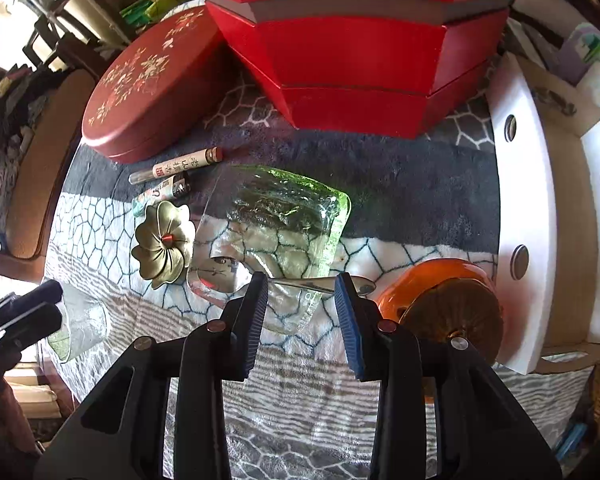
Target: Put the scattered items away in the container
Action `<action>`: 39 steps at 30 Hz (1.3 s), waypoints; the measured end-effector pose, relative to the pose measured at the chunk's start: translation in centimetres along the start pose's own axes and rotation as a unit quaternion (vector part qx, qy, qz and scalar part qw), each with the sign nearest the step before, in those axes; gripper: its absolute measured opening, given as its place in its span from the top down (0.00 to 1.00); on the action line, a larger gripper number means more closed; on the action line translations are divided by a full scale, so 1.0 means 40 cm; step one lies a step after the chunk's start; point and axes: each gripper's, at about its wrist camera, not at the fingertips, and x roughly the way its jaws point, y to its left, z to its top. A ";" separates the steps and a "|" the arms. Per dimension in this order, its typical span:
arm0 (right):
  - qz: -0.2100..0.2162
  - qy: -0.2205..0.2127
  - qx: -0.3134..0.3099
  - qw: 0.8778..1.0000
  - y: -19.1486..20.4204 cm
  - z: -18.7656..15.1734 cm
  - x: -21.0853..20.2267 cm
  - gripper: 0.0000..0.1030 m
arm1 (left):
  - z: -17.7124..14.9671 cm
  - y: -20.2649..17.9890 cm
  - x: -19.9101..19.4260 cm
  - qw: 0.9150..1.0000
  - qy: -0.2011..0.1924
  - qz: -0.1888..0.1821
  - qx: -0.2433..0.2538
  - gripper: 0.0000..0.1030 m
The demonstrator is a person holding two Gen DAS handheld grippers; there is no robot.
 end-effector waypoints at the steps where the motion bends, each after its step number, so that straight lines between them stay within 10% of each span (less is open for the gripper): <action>1: -0.002 0.000 0.003 1.000 -0.007 0.009 0.007 0.67 | 0.004 -0.011 0.028 1.000 0.006 -0.002 -0.006 0.61; 26: 0.039 0.012 0.017 0.999 -0.067 0.083 0.124 0.87 | 0.009 0.006 0.236 0.995 0.018 -0.017 -0.094 0.62; 39: 0.060 0.013 0.018 0.998 -0.078 0.096 0.121 0.88 | -0.019 0.028 0.236 0.992 0.005 -0.019 -0.122 0.85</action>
